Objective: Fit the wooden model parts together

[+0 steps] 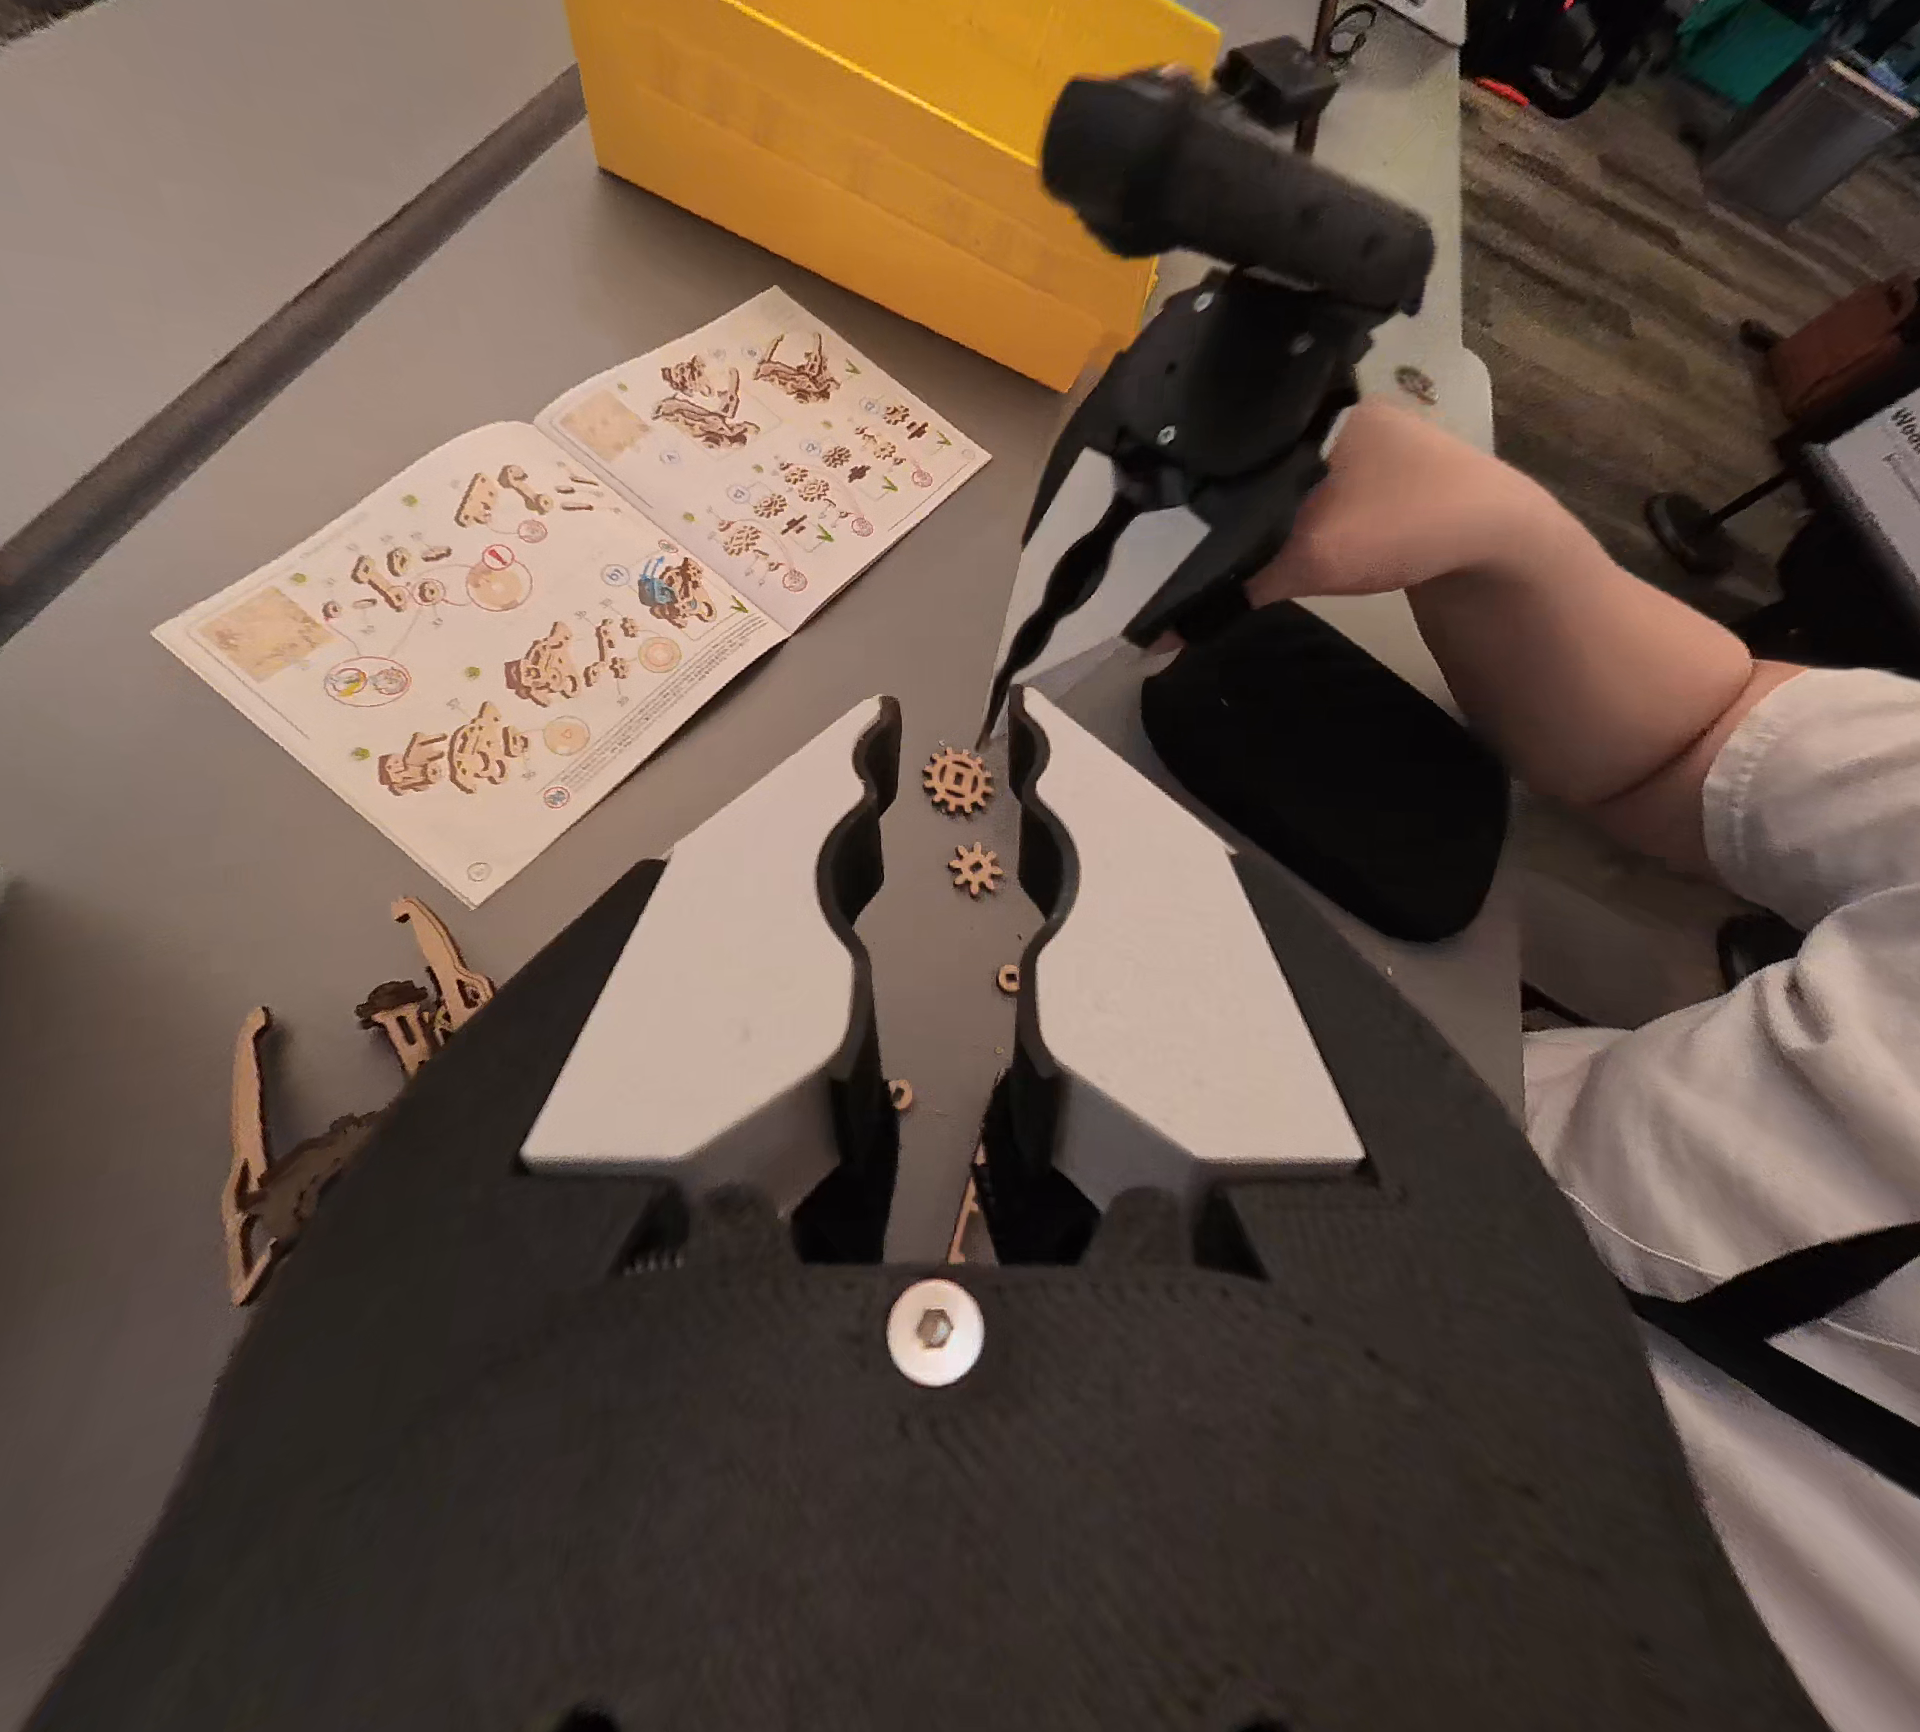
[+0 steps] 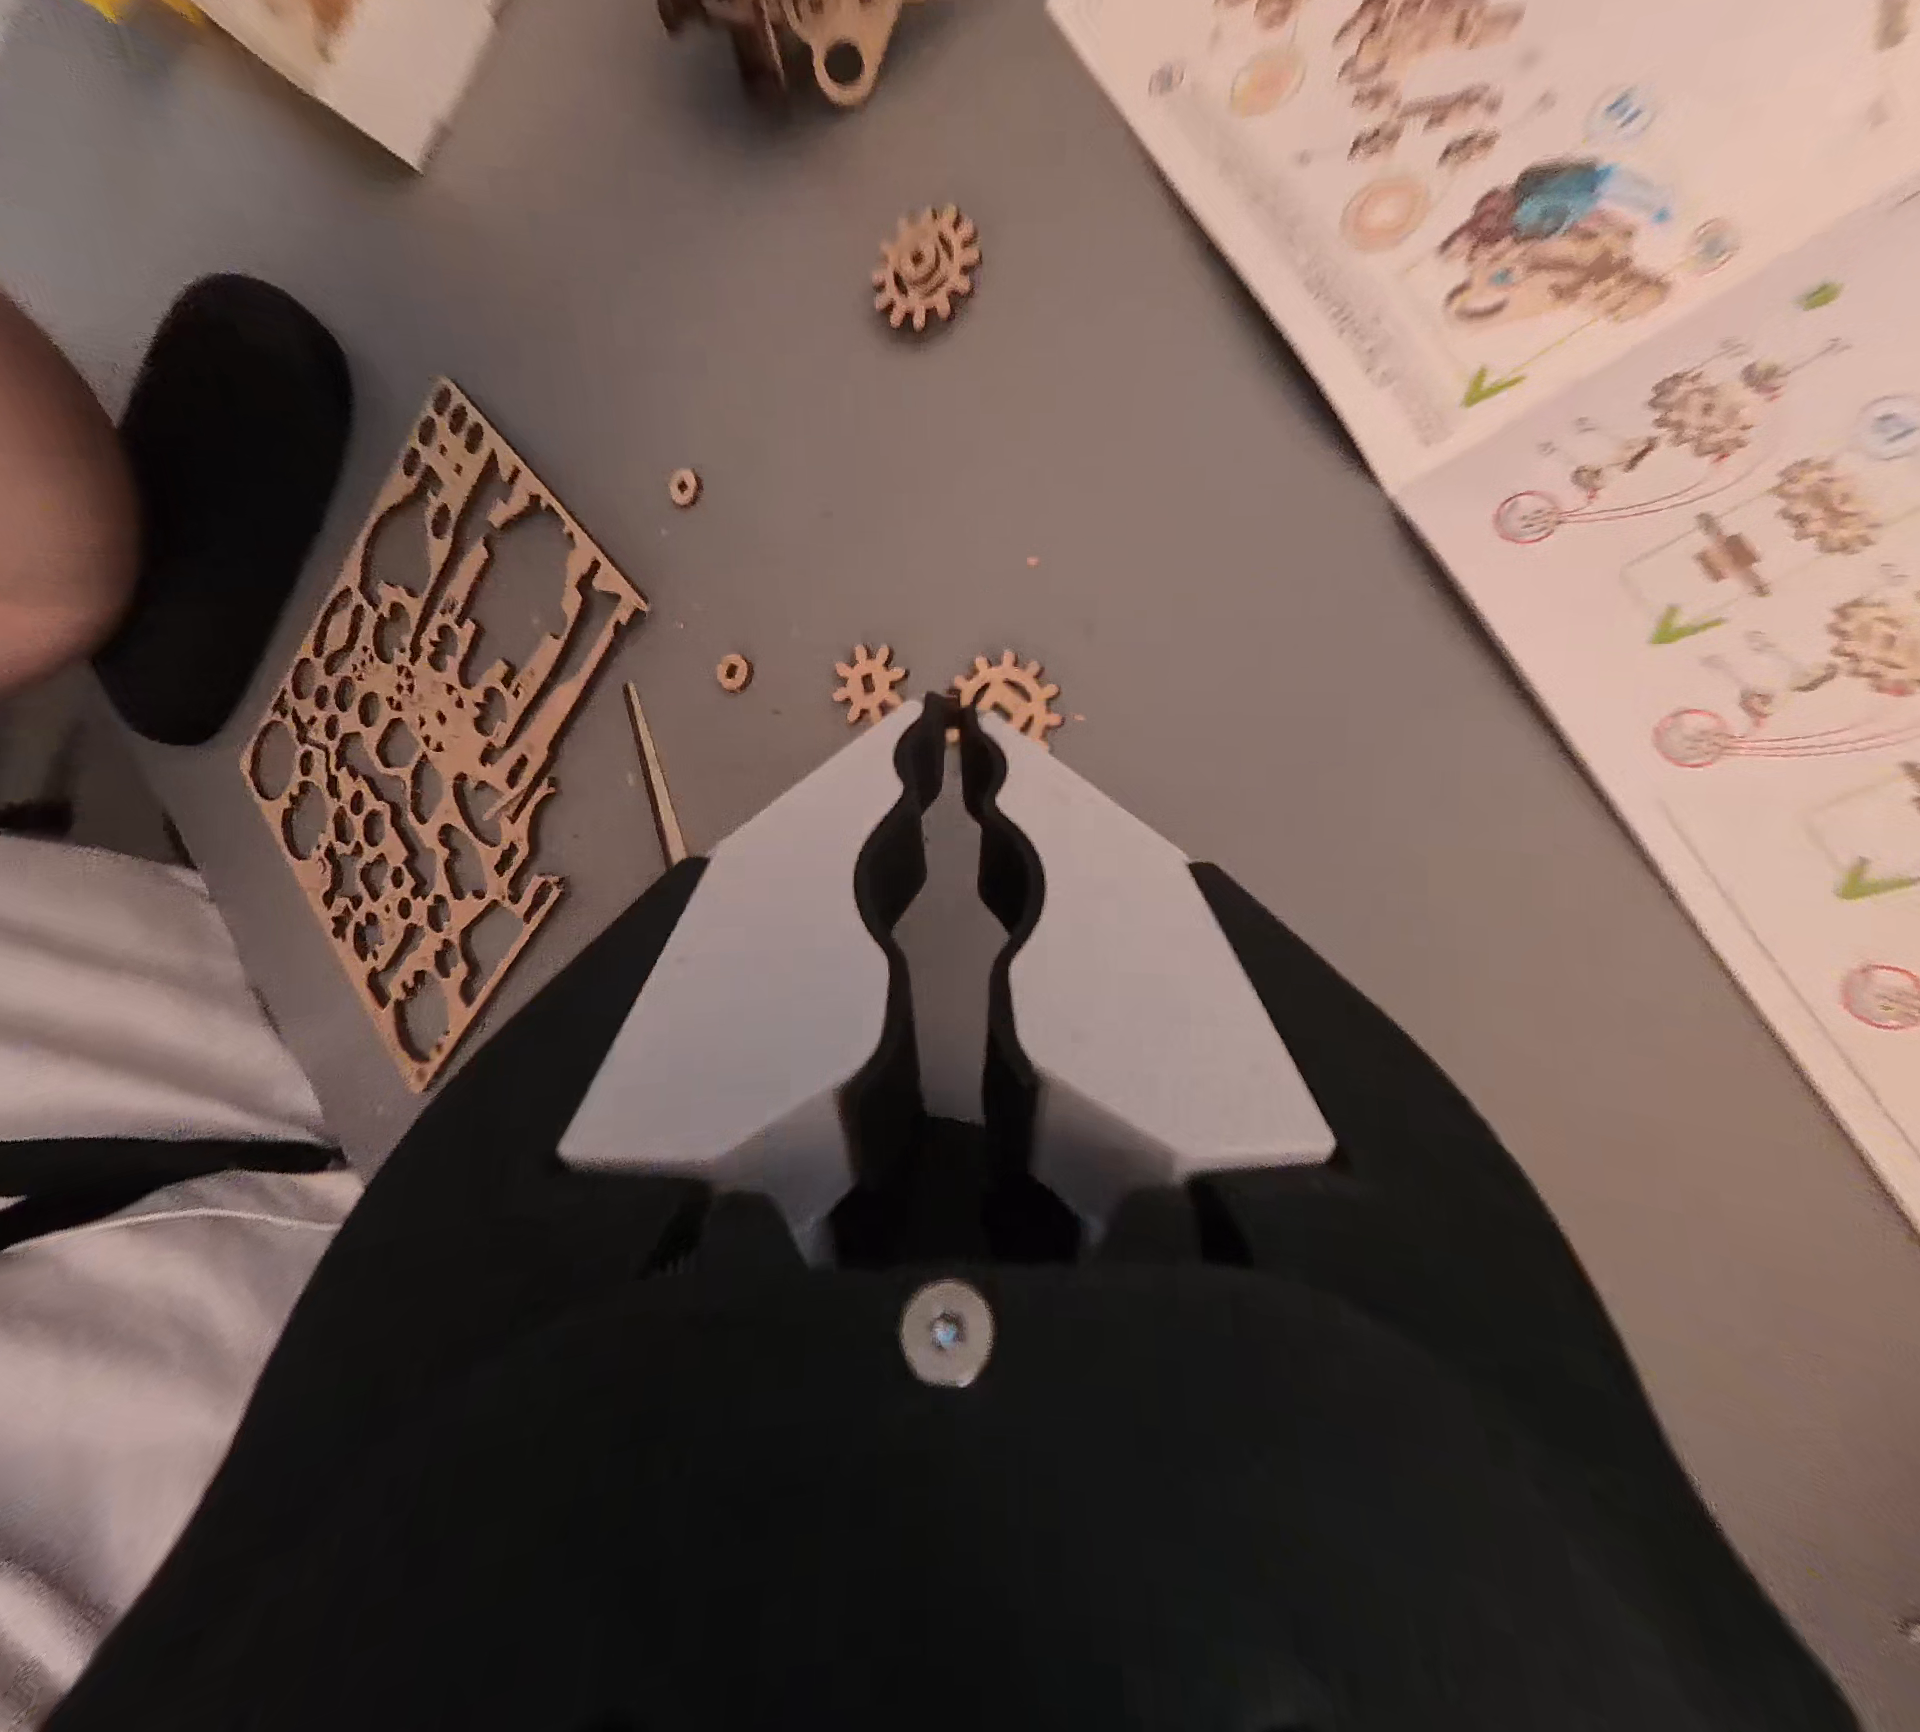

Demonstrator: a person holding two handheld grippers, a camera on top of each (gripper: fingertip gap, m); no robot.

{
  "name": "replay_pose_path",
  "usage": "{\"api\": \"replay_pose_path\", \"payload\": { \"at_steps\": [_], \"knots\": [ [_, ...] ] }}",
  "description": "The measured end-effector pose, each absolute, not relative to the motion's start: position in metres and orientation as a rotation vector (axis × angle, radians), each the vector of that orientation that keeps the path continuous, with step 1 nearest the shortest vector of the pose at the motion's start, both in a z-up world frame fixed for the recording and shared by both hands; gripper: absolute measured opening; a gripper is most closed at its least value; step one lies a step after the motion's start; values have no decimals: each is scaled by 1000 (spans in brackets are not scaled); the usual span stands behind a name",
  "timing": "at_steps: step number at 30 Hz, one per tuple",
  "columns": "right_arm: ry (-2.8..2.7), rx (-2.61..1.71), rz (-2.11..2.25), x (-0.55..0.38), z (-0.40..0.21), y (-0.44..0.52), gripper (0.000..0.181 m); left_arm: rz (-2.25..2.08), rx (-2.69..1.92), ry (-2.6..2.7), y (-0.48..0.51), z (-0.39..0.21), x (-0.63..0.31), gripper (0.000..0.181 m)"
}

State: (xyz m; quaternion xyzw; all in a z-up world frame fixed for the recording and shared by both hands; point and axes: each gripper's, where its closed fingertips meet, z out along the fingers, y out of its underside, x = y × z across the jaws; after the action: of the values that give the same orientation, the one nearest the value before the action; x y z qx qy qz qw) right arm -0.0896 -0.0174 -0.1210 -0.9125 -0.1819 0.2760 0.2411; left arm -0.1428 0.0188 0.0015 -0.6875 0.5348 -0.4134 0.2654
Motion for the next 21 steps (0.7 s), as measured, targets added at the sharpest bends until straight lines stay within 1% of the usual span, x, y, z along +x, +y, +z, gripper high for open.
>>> {"api": "replay_pose_path", "payload": {
  "at_steps": [3,7,8,12,15,21],
  "knots": [
    [-549,-2561,701,-94,-130,-17,0,-1095,-1831,1478,11,6,-144,19],
    [-1109,-2436,352,-93,-137,-17,0,-1063,-1806,1494,10,10,-145,20],
    [-1164,-2417,272,-89,-138,-14,0,-1064,-1802,1492,9,11,-145,20],
    [-1337,-2336,316,-98,-134,-18,0,-1095,-1786,1478,7,19,-147,20],
    [-1437,-2316,271,-95,-140,-18,0,-1093,-1781,1477,7,20,-147,20],
    [-1538,-2306,235,-95,-146,-21,0,-1098,-1790,1482,7,18,-146,20]
  ]
}}
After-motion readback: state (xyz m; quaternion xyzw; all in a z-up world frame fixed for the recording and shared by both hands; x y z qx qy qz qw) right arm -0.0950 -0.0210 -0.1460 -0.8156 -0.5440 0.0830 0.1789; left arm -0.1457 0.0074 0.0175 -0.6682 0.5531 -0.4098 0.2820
